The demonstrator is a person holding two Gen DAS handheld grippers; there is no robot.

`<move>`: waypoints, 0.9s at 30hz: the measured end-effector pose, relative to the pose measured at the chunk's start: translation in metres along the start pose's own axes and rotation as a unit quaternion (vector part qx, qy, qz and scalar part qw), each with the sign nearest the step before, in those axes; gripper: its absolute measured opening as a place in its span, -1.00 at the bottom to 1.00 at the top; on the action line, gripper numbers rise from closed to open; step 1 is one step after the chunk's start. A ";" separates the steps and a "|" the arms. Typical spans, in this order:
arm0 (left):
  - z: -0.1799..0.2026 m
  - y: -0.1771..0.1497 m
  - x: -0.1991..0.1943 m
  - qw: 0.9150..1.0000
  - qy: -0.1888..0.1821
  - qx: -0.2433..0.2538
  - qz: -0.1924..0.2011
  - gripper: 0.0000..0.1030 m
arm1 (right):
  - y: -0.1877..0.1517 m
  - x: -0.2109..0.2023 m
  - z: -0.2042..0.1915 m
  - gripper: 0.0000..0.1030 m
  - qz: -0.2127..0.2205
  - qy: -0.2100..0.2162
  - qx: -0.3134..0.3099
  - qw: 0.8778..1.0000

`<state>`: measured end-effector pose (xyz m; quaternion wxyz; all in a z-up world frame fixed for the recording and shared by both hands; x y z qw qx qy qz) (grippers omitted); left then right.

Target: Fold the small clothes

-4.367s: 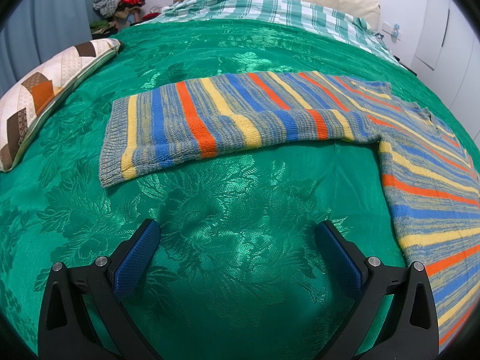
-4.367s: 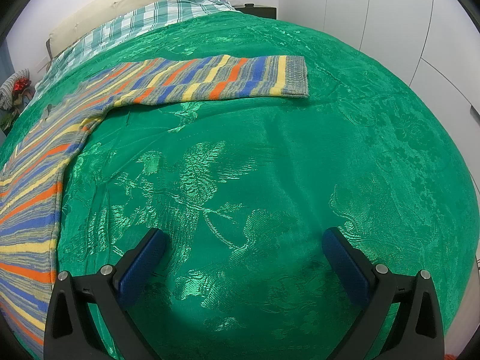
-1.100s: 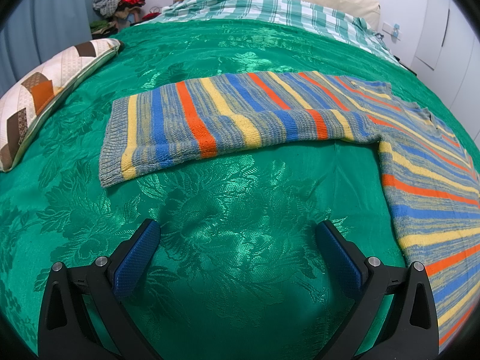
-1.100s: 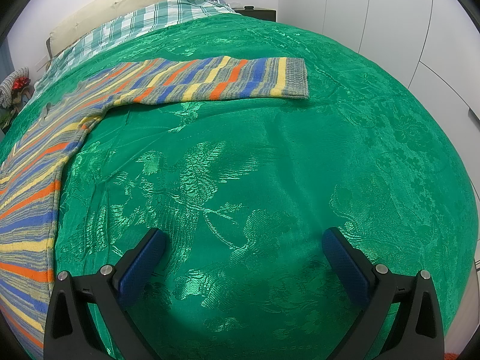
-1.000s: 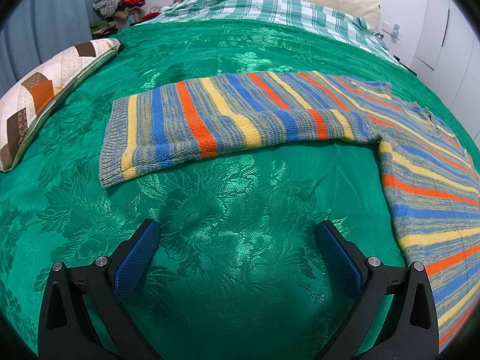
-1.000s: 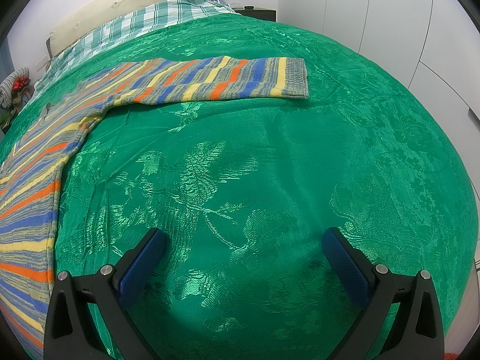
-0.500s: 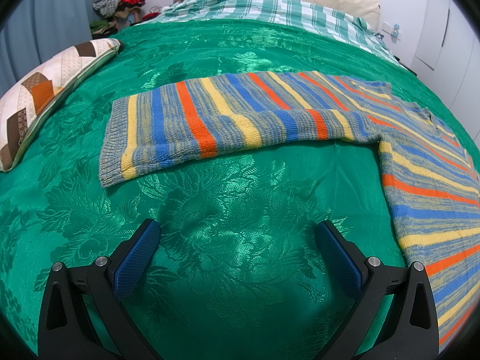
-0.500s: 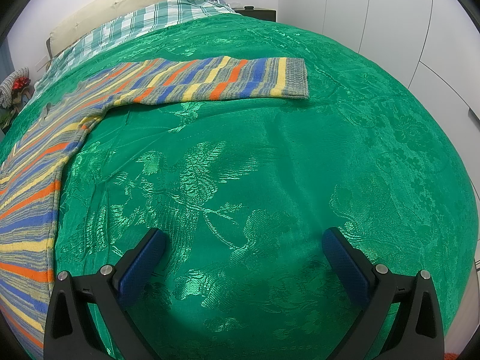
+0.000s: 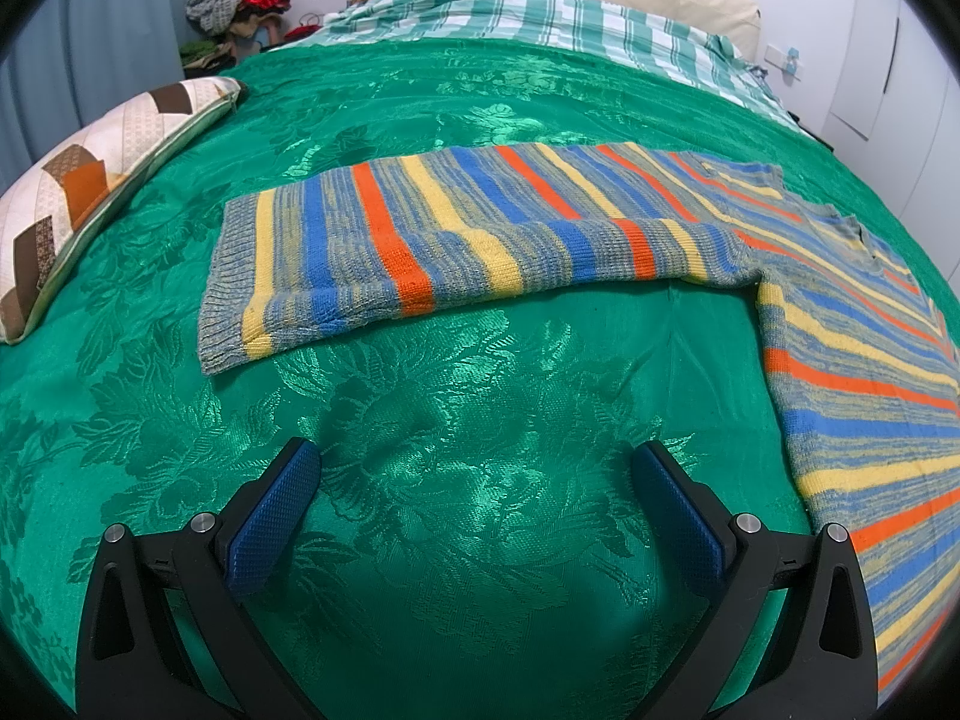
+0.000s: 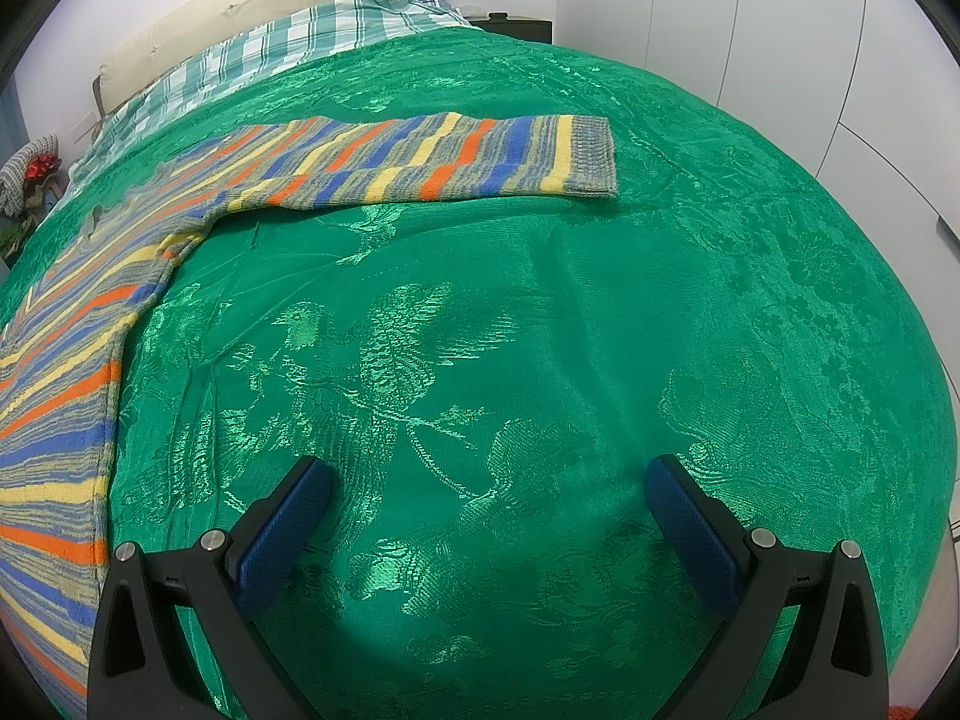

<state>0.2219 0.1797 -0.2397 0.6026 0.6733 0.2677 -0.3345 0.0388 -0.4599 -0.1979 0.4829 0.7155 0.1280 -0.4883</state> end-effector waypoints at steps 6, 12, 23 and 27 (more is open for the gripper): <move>0.000 0.000 0.000 1.000 0.000 0.000 0.000 0.99 | 0.000 0.000 0.000 1.00 0.000 0.000 0.000 1.000; 0.000 0.000 0.000 1.000 0.000 0.000 0.000 0.99 | 0.000 0.000 0.000 1.00 -0.001 0.000 0.000 1.000; 0.000 -0.001 0.000 1.000 0.000 0.000 0.000 0.99 | 0.000 0.000 0.000 1.00 -0.001 0.002 0.000 1.000; 0.000 -0.001 0.000 1.000 0.000 0.000 0.001 0.99 | -0.002 -0.003 0.000 1.00 -0.009 0.008 0.007 1.000</move>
Point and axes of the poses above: each gripper's, at about its wrist camera, not at the fingertips, and x roughly the way its jaws point, z to its right, y to its top, the point moved 8 cm from there along x, roughly the way its jaws point, and after that the axes turned 10 degrees about x, right-handed, at the moved point
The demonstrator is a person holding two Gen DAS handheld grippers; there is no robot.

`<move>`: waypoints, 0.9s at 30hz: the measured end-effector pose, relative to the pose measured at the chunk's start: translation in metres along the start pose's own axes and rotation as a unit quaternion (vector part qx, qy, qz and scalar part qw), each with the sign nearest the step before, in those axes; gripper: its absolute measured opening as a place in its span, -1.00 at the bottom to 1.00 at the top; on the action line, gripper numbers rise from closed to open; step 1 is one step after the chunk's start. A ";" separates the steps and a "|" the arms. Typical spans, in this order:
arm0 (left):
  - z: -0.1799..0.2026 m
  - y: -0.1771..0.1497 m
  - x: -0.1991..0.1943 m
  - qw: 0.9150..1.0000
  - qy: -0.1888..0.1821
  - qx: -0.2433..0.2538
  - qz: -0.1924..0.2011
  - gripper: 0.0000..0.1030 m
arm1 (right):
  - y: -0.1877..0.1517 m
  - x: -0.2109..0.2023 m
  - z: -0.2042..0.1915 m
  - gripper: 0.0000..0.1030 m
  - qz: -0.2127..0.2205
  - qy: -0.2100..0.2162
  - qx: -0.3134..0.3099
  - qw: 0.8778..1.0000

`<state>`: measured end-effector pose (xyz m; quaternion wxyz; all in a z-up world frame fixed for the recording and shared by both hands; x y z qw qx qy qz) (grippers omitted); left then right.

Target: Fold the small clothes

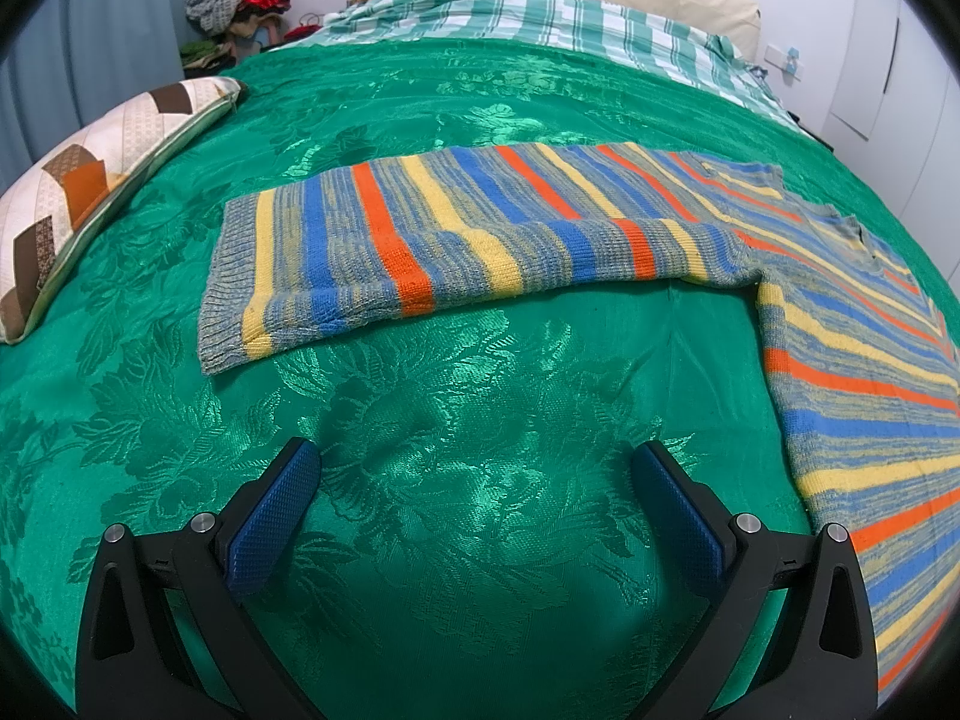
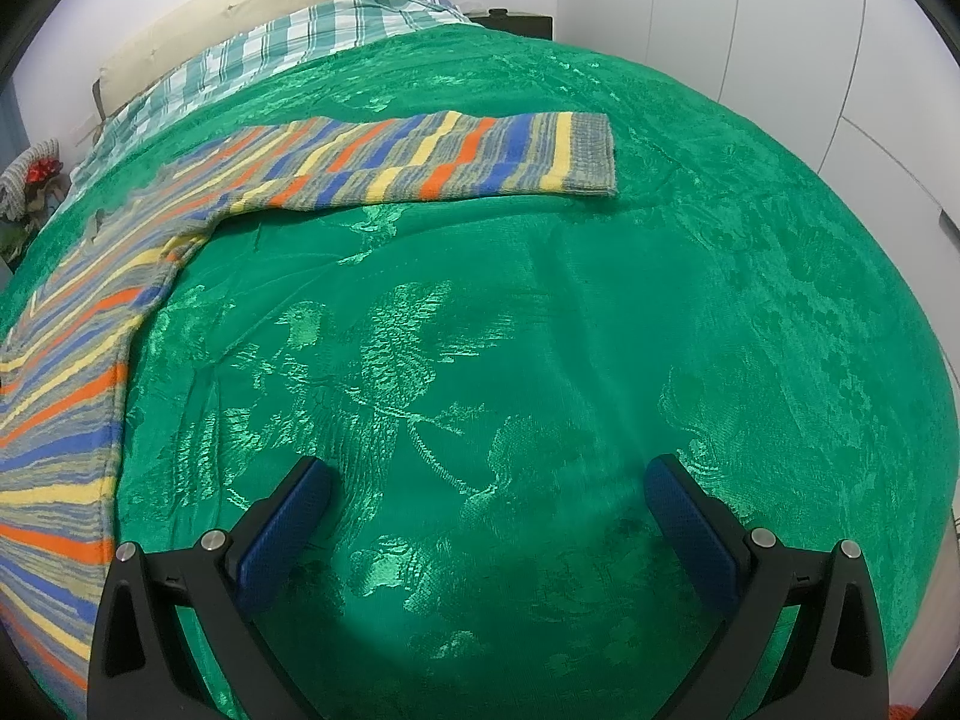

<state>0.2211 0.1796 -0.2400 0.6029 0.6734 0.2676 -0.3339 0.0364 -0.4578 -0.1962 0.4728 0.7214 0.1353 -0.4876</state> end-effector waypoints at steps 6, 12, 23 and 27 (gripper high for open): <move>0.004 -0.004 -0.004 1.000 0.000 0.000 0.001 0.99 | 0.046 -0.018 0.012 0.98 -0.010 0.133 0.091 0.987; 0.003 -0.004 -0.005 1.000 0.000 -0.001 0.001 0.99 | 0.145 -0.010 0.078 0.95 0.035 0.197 0.238 0.951; 0.003 -0.004 -0.004 1.000 0.000 -0.004 -0.003 0.99 | 0.170 0.078 0.061 0.12 -0.099 0.255 0.243 0.931; 0.005 -0.003 -0.002 1.000 -0.004 -0.002 -0.022 0.99 | 0.166 0.087 0.044 -0.93 -0.124 0.209 0.200 0.949</move>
Point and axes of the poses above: each gripper's, at about its wrist camera, not at the fingertips, and x roughly the way its jaws point, z to its right, y to its top, the point moved 8 cm from there along x, roughly the way its jaws point, and after that the axes turned 10 degrees about x, right-handed, at the moved point
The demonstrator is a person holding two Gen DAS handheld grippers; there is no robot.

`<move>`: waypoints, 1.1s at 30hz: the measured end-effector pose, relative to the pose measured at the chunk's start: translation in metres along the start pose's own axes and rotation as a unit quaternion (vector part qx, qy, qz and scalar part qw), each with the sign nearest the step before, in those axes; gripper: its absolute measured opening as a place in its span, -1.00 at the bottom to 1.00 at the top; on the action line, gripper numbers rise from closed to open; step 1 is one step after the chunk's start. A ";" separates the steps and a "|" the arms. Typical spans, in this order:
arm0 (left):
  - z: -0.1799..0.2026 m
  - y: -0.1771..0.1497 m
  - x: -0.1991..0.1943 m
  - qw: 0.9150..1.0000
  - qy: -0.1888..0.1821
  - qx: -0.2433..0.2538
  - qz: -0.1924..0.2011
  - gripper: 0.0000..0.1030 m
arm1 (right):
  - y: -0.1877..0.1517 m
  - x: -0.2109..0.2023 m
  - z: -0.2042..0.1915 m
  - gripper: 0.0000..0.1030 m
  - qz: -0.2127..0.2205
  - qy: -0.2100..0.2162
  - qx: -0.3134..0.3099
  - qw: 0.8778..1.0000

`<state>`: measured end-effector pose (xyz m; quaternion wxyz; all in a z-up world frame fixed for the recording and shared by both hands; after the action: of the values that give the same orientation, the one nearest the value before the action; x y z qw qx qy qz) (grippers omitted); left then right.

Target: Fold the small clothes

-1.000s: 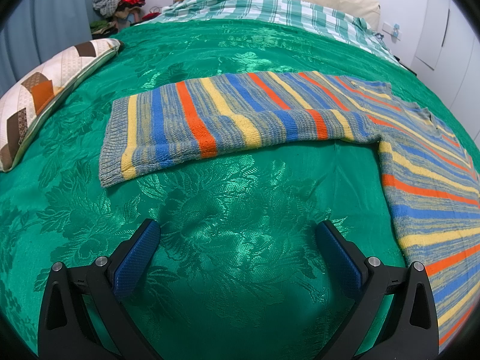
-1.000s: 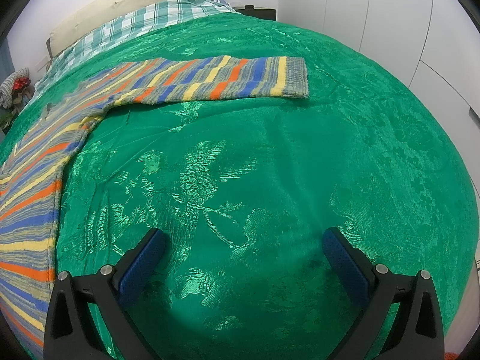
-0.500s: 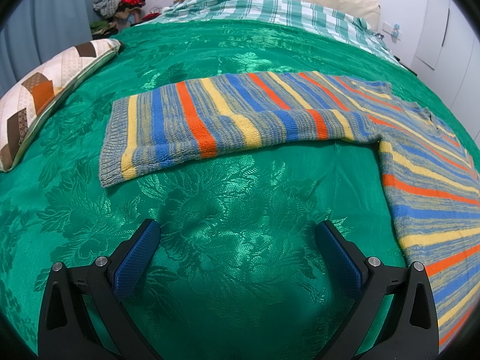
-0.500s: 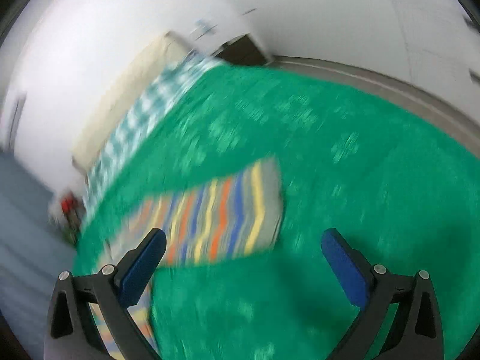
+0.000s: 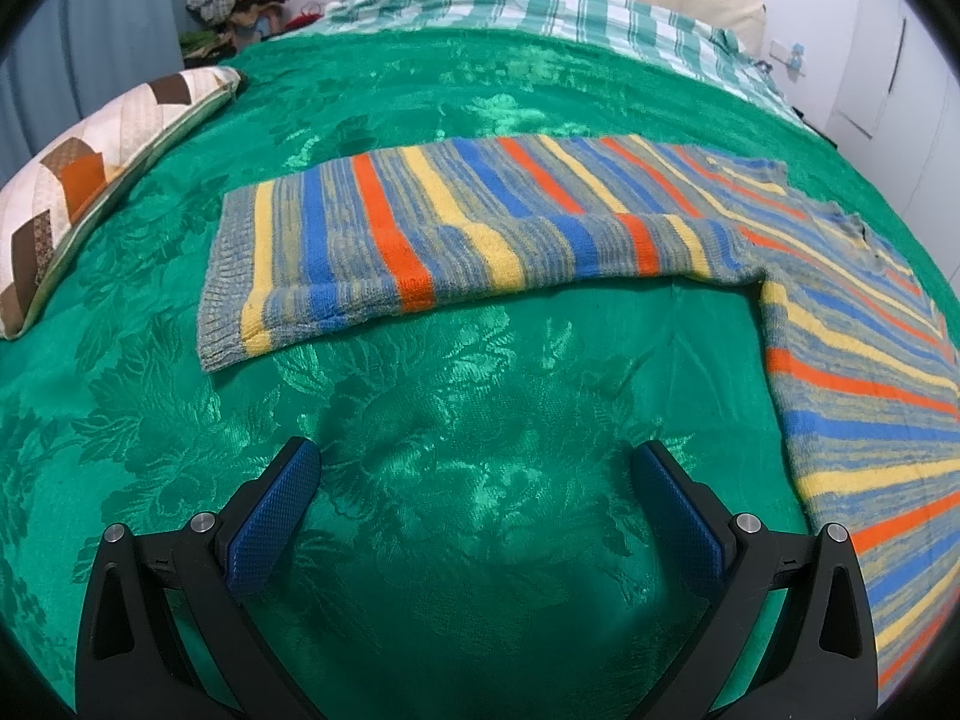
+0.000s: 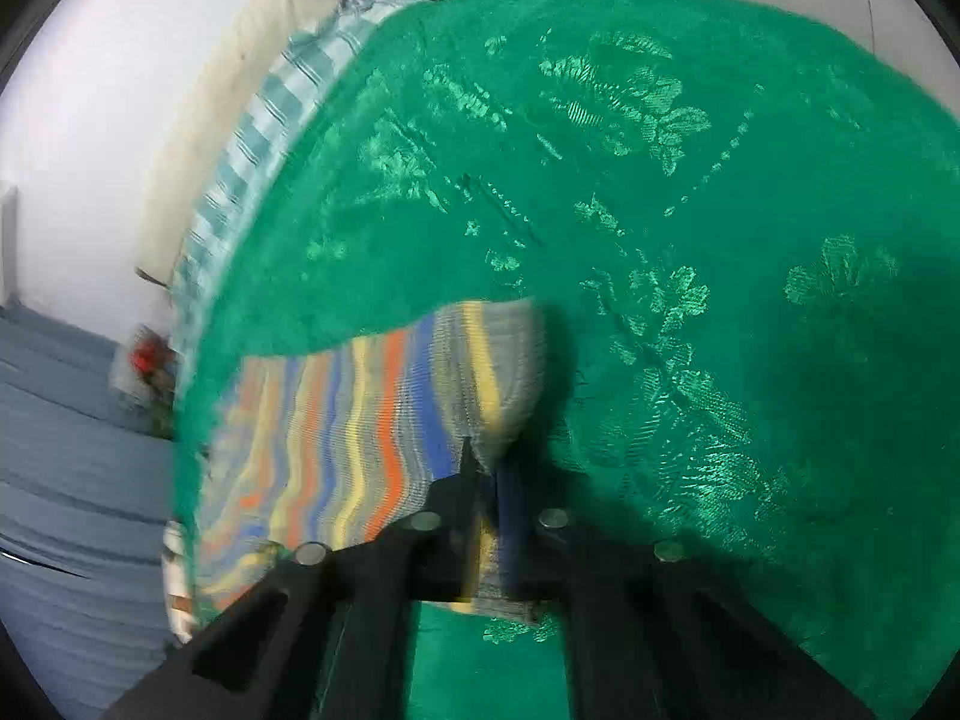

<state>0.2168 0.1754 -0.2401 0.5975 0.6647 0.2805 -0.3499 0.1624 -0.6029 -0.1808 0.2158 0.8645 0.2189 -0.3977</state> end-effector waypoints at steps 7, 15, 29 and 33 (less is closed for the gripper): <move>0.002 -0.016 -0.014 0.999 0.006 -0.011 0.033 0.99 | -0.025 -0.048 -0.155 -0.93 0.048 0.034 -0.170 0.984; 0.000 -0.017 -0.015 0.999 -0.007 -0.020 0.042 0.99 | -0.162 0.049 -0.365 -0.70 -0.078 0.128 -0.295 0.944; 0.004 -0.019 -0.014 0.999 0.006 -0.015 0.048 0.99 | -0.261 -0.043 -0.372 0.79 0.201 -0.155 -0.403 0.879; 0.005 -0.019 -0.014 0.999 0.007 -0.015 0.049 0.99 | -0.271 -0.070 -0.368 0.79 0.210 -0.165 -0.394 0.879</move>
<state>0.1926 0.1739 -0.2400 0.6224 0.6708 0.2568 -0.3111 0.1905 -0.1961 0.0371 0.6503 0.6553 0.1319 -0.3611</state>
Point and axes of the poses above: each gripper's, at about its wrist camera, not at the fingertips, and x roughly the way its jaws point, z to its right, y to its top, the point moved 8 cm from there along x, roughly the way its jaws point, and after that the axes turned 10 degrees about x, right-handed, at the moved point
